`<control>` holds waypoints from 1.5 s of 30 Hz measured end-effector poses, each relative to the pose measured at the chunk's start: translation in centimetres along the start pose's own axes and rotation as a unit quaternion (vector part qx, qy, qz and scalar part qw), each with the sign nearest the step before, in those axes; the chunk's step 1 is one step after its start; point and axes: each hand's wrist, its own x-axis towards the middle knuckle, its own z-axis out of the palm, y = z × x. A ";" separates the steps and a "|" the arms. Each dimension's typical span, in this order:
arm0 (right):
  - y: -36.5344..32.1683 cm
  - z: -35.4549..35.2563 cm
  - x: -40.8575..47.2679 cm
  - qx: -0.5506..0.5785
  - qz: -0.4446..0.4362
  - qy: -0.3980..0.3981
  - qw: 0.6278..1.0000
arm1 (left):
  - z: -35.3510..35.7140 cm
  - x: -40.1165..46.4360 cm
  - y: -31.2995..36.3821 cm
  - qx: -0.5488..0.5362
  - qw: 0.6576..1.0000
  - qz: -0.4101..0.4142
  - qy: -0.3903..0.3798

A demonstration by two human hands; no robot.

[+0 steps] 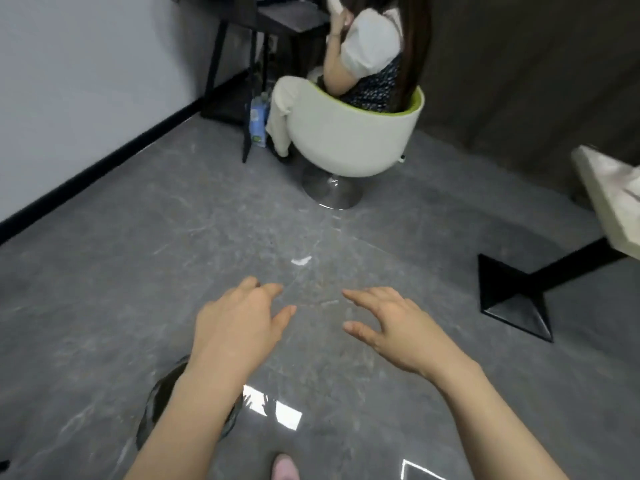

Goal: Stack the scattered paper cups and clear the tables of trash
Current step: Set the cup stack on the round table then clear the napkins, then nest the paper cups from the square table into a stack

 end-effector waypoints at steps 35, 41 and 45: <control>32.7 -9.2 -37.6 0.161 0.409 0.194 0.877 | 8.2 -4.1 48.6 0.038 0.943 0.317 -0.092; 40.8 -10.6 -33.9 0.178 0.377 0.198 0.887 | 10.5 0.8 53.1 0.068 0.948 0.292 -0.104; 47.3 -12.3 -29.4 0.183 0.358 0.202 0.893 | 11.6 7.2 57.4 0.070 0.953 0.281 -0.094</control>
